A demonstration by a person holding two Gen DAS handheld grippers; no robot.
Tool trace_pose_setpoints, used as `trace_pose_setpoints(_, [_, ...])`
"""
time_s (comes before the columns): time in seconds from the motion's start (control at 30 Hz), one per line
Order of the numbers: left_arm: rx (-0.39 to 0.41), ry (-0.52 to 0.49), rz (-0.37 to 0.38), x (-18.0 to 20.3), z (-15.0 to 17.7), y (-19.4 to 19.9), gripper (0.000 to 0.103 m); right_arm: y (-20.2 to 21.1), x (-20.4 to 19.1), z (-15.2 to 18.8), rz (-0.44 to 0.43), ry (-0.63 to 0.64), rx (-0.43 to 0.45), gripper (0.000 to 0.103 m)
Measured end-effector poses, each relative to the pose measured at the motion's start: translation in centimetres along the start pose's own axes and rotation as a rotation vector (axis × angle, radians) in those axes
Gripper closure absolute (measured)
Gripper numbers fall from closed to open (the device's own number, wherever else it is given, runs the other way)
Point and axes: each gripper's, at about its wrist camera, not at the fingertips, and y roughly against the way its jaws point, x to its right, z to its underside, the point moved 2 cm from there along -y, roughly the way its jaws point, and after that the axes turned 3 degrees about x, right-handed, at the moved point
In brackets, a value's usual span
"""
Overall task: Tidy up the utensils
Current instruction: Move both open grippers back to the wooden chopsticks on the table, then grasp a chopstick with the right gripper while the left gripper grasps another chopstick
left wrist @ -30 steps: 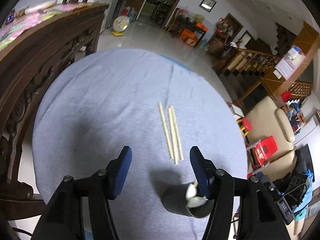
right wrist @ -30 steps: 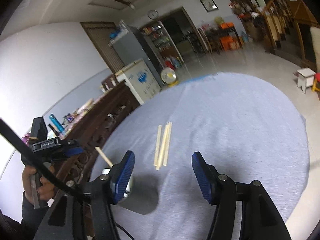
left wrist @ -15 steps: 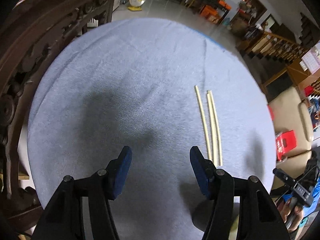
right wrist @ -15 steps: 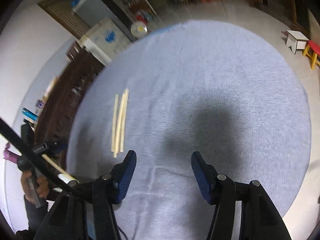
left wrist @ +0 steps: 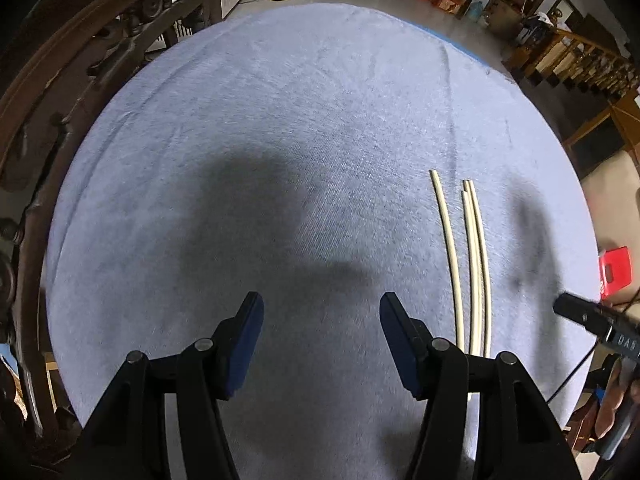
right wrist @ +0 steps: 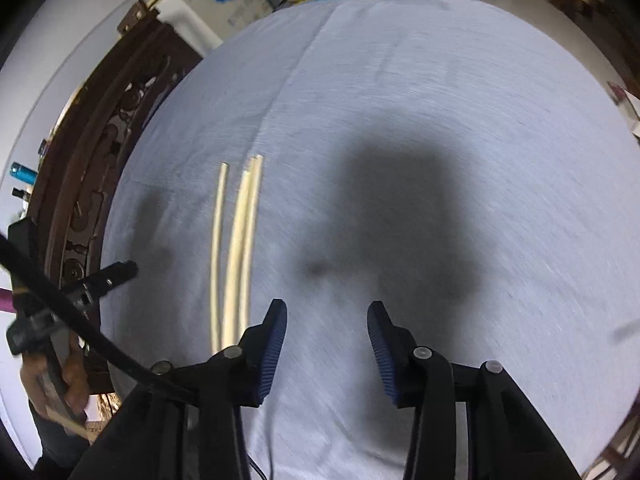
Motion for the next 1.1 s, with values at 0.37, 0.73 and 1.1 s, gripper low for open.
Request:
trace_pose_setpoints(0.37, [-0.030,0.017,0.007,-0.9,-1.1,-2.0,0.042,-5.3,-5.0,-6.7,0.049,0.076,-0.063,0.068])
trace_pose_setpoints(0.73, [-0.033,0.014,0.032,-1.0,-2.0,-2.6,0.042,-8.4,-6.6,-9.0,0.126,0.085,-0.135,0.084])
trace_pose_setpoints(1.1, [-0.030,-0.008,0.031,0.5,-2.4,-1.7,0.042,-11.2,-10.8,-10.7,0.321,0.219,-0.220,0.094])
